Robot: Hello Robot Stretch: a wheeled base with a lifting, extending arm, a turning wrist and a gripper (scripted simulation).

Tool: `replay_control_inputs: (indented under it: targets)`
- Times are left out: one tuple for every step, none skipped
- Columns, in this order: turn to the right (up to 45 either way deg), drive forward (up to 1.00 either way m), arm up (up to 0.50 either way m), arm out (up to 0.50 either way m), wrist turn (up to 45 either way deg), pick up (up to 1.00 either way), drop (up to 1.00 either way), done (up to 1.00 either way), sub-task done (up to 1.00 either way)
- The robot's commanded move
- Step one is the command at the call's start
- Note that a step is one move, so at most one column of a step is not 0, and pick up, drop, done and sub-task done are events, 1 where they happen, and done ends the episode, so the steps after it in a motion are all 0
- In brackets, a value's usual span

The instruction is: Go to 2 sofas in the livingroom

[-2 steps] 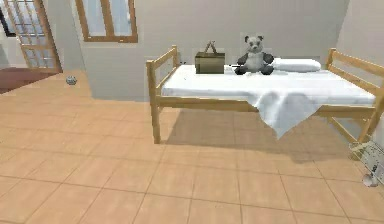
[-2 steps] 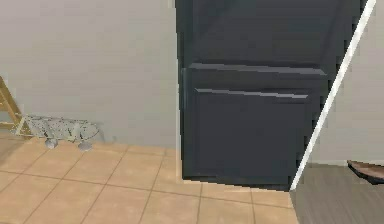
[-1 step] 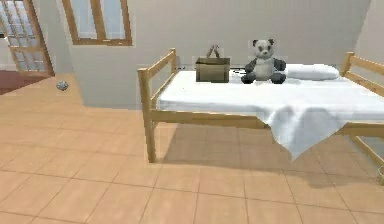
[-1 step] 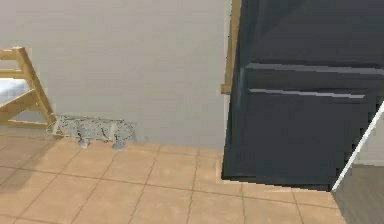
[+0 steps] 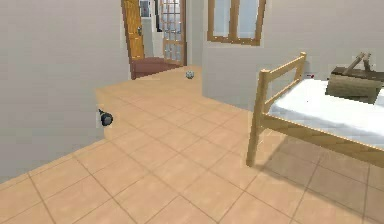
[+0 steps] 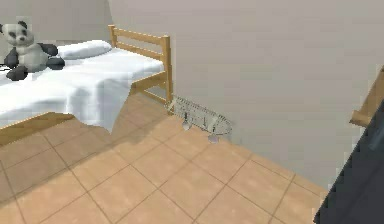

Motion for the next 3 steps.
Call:
replay_control_inputs:
  targets:
    - [0.0, 0.40, 0.00, 0.00, 0.0, 0.00, 0.00, 0.00, 0.00]
    - [-9.0, 0.00, 0.00, 0.00, 0.0, 0.00, 0.00, 0.00, 0.00]
    - [-3.0, 0.00, 0.00, 0.00, 0.0, 0.00, 0.00, 0.00, 0.00]
